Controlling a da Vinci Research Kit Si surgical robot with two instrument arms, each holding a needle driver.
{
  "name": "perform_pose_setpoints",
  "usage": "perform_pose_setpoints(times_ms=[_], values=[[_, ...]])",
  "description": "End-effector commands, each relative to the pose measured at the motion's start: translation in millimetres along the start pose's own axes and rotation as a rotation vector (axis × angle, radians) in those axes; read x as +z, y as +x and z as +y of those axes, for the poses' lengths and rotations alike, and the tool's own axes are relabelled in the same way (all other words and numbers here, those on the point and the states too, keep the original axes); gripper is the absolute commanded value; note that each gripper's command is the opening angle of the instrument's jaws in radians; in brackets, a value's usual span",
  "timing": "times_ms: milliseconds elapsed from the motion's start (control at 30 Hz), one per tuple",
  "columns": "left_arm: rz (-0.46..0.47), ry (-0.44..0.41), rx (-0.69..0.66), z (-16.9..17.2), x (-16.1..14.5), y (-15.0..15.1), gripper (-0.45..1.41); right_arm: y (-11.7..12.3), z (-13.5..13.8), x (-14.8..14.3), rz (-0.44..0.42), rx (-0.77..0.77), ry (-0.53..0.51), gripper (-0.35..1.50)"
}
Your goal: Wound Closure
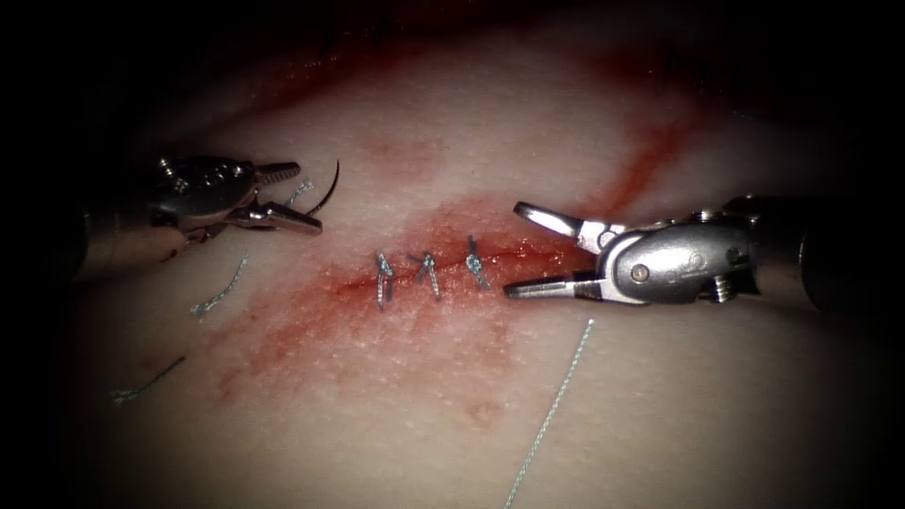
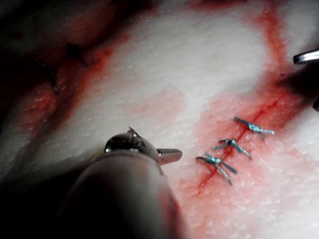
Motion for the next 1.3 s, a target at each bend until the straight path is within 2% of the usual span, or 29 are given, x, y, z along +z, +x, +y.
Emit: perform_pose_setpoints(times_ms=[33, 300, 533, 667, 733, 800, 833, 867, 900, 967, 1067, 1200, 1300], values=[[-0.003, -0.018, -0.009, 0.1, 1.5, -0.2, 0.69, 0.0, -0.2, 0.9, 0.0, -0.01, 0.0, 1.46], [-0.02, -0.048, -0.006, 0.5, 3.0, -0.2, 0.64, 0.3, 0.0, 0.8, -0.002, -0.013, -0.001, 1.46], [-0.039, -0.042, -0.022, -0.8, 3.9, -1.4, 0.64, 0.3, -0.1, 0.8, -0.002, -0.012, -0.001, 1.46], [-0.073, -0.057, -0.025, -1.0, 5.4, -2.4, 0.64, 0.4, -0.1, 0.8, -0.002, -0.012, -0.001, 1.46], [-0.078, -0.074, -0.021, -1.0, 5.9, -2.7, 0.51, 0.5, -0.1, 0.8, -0.002, -0.012, -0.001, 1.46], [-0.083, -0.082, -0.017, -1.0, 6.1, -2.8, 0.29, 0.5, 0.0, 0.8, -0.002, -0.011, -0.001, 1.46], [-0.083, -0.082, -0.017, -1.0, 6.1, -2.8, 0.29, 0.5, 0.0, 0.8, -0.002, -0.011, -0.001, 1.46], [-0.083, -0.084, -0.016, -1.0, 6.1, -2.8, 0.14, 0.5, 0.0, 0.8, -0.002, -0.01, -0.001, 1.46], [-0.084, -0.086, -0.009, -1.0, 6.1, -2.7, -0.15, 0.5, 0.1, 0.7, -0.003, -0.01, -0.001, 1.46], [-0.085, -0.092, 0.019, -1.1, 5.8, -2.4, -0.45, 0.6, 0.2, 0.7, -0.003, -0.008, 0.0, 1.46], [-0.056, -0.029, 0.126, -1.4, 4.9, -0.7, -0.45, 0.9, 0.8, 0.0, -0.003, -0.001, 0.002, 1.38], [0.0, 0.012, 0.218, -1.5, 4.3, 1.7, -0.45, 1.1, 2.0, -1.3, -0.026, 0.027, -0.017, 1.28], [0.054, 0.044, 0.363, -1.4, 4.3, 4.1, -0.45, 1.1, 3.2, -2.8, -0.044, 0.091, -0.03, 1.14]])
